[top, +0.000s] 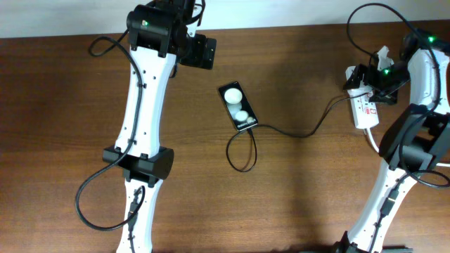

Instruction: Plug charger to phone and switch on socket

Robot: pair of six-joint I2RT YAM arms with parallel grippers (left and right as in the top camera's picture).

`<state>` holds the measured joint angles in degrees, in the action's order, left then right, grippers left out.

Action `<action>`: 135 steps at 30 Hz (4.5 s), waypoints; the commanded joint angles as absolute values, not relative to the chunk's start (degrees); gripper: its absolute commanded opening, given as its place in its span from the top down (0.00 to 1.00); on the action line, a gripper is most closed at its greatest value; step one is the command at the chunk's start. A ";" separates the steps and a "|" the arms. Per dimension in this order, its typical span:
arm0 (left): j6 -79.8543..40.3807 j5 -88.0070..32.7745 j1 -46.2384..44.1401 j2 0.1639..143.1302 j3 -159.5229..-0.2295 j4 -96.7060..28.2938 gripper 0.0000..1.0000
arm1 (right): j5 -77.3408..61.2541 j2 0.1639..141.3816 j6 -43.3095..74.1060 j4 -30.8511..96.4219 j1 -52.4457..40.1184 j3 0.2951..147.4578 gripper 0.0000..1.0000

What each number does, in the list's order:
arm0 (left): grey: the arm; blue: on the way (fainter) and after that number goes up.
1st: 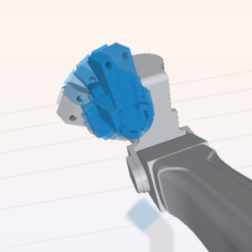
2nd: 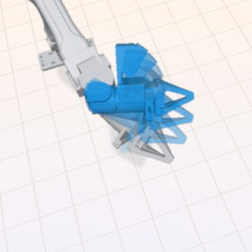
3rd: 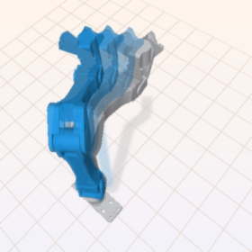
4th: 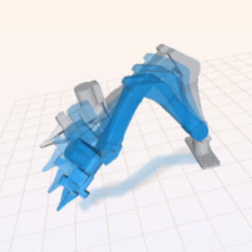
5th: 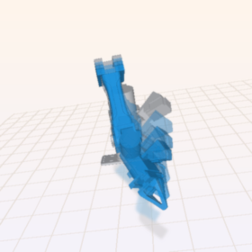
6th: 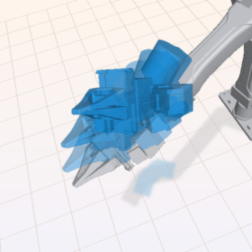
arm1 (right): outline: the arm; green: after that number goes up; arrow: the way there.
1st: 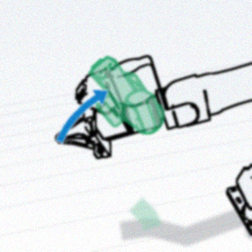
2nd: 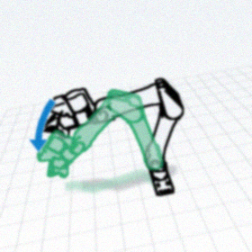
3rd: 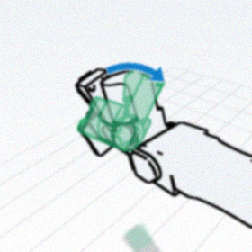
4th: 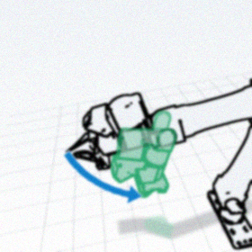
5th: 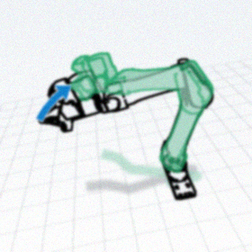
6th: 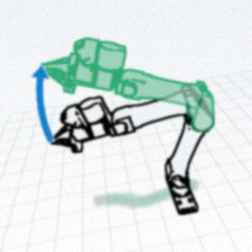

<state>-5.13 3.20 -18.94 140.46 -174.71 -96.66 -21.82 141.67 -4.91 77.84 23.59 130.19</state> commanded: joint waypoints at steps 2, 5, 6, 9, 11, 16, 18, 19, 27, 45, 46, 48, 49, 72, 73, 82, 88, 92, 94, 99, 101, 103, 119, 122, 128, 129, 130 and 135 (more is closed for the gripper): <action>-4.21 2.81 -18.59 138.74 -175.65 -96.71 0.01 | -17.87 131.92 -3.70 82.63 24.08 131.50 0.01; -4.21 2.81 -18.59 138.74 -175.65 -96.73 0.01 | -16.62 126.39 -2.33 86.61 24.08 131.50 0.01; -4.21 2.81 -18.59 138.74 -175.65 -96.71 0.01 | -16.36 125.05 -1.17 87.96 24.08 131.50 0.01; -4.21 2.81 -18.59 138.74 -175.65 -96.73 0.01 | -15.79 120.57 0.54 93.89 24.08 131.50 0.01; -4.21 2.81 -18.59 138.74 -175.65 -96.73 0.01 | -15.81 119.44 0.51 95.88 24.08 131.50 0.01; -4.21 2.81 -18.59 138.74 -175.65 -96.73 0.01 | -15.81 119.39 0.51 96.03 24.08 131.48 0.01; -4.21 2.81 -18.59 138.74 -175.65 -96.71 0.01 | -15.79 119.39 0.51 96.01 24.08 131.48 0.01; -4.21 2.81 -18.59 138.74 -175.65 -96.71 0.01 | -15.81 119.39 0.51 96.01 24.08 131.48 0.01; -4.21 2.83 -18.59 138.74 -175.65 -96.73 0.01 | -15.81 119.39 0.51 96.01 24.08 131.48 0.01; -4.21 3.92 -13.69 108.44 -102.67 -45.17 0.01 | -15.79 119.39 0.51 96.01 24.08 131.48 0.01; -4.19 3.97 -13.69 104.99 -96.68 -39.94 0.01 | -15.81 119.39 0.51 96.01 24.08 131.48 0.01; -4.19 4.67 -13.69 98.89 -86.83 -31.22 0.01 | -15.81 119.39 0.51 96.01 24.08 131.48 0.01; -4.19 6.02 -13.65 93.10 -77.95 -23.27 0.01 | -15.81 119.39 0.51 96.01 24.08 131.48 0.01; -1.78 4.80 -3.57 8.38 -0.51 9.04 0.01 | -15.79 119.39 0.51 96.01 24.08 131.48 0.01; 2.87 1.50 -3.09 5.82 -0.51 6.22 0.01 | -15.81 119.39 0.51 96.01 24.08 131.48 0.01; 5.89 -0.30 0.30 0.51 -0.51 -5.02 0.01 | -15.81 119.39 0.51 96.01 24.08 131.48 0.01; 5.91 -0.16 2.24 0.27 -0.51 -5.02 0.01 | -15.81 119.39 0.51 96.01 24.08 131.48 0.01; 5.91 -0.25 2.26 0.27 -0.51 -4.86 0.01 | -15.81 119.39 0.51 96.01 24.08 131.48 0.01; 5.91 -0.25 2.31 0.27 -0.51 -4.84 0.01 | -15.81 119.39 0.51 96.01 24.08 131.48 0.01; 5.91 -0.25 2.31 0.30 -0.51 -4.84 0.01 | -15.81 119.39 0.51 96.01 24.08 131.48 0.01; 5.91 -0.25 2.31 0.30 -0.51 -4.84 0.01 | -15.81 119.39 0.51 96.01 24.08 131.48 0.01; 5.91 -0.25 2.31 0.30 -0.51 -4.84 0.01 | -15.81 119.39 0.51 96.01 24.08 131.48 0.01; 5.91 -0.25 2.31 0.30 -0.51 -4.84 0.01 | -17.87 116.95 0.51 82.98 23.64 124.66 0.01; 5.91 -0.25 2.31 0.30 -0.51 -4.84 0.01 | -18.00 108.92 0.54 66.70 23.64 105.23 0.01; 5.91 -0.25 2.31 0.30 -0.51 -4.84 0.01 | -22.50 95.50 2.28 39.05 23.64 74.43 0.01; 5.91 -0.25 2.31 0.30 -0.51 -4.84 0.01 | -22.50 92.86 2.26 35.83 23.64 71.13 0.01; 5.91 -0.25 2.31 0.30 -0.51 -4.84 0.01 | -22.48 89.30 2.24 32.47 23.64 67.79 0.01; 5.91 -0.25 2.31 0.30 -0.51 -4.84 0.01 | -22.46 74.48 2.24 21.41 23.51 59.77 0.01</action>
<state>4.97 0.58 1.96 0.80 -0.67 -4.51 -21.98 79.72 1.80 23.90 23.90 62.59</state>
